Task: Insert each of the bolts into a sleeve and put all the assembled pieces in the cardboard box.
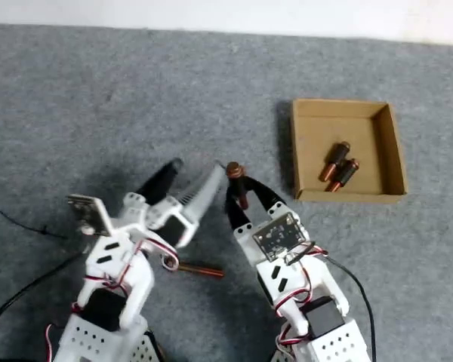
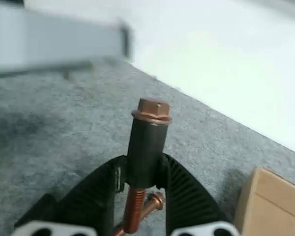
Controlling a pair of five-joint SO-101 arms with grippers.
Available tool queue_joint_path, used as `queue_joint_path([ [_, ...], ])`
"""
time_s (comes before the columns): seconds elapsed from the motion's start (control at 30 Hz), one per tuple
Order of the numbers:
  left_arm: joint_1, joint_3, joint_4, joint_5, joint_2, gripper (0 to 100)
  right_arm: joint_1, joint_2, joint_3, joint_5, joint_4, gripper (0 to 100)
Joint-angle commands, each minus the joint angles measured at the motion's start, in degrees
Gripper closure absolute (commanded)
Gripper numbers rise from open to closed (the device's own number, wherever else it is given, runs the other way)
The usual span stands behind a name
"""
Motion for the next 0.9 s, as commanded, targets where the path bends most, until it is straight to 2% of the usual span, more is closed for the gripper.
queue_joint_path([
  [0.0, -5.7, -2.8, 0.1, 5.1, -0.8, 72, 3.1, -1.3, 5.9, -0.8, -2.3, 99.4],
  [0.17, -6.1, -2.9, 0.2, 5.2, -0.8, 72, 8.8, -1.3, 5.9, -8.8, -5.7, 99.4],
  [0.3, -6.1, -2.6, 0.2, 5.2, -0.8, 73, 11.5, -1.3, 5.9, -11.1, -6.6, 99.4],
  [0.37, -6.3, -2.6, 0.2, 5.1, -0.8, 77, 11.6, -1.3, 5.9, -11.0, -6.6, 99.4],
  [0.5, -6.4, -2.6, 0.0, 4.5, -0.8, 92, 11.7, -1.3, 5.9, -11.0, -6.5, 99.4],
  [0.57, -6.4, -2.5, 0.0, 0.8, -0.8, 99, 11.8, -1.3, 5.9, -11.0, -6.5, 99.4],
  [0.67, -6.0, -2.2, 0.0, -4.3, -0.8, 98, 11.9, -1.3, 5.8, -11.0, -6.5, 99.4],
  [0.87, -6.4, -1.2, 0.3, -8.9, -0.7, 99, 14.4, -1.3, 5.9, -11.0, -6.5, 99.4],
])
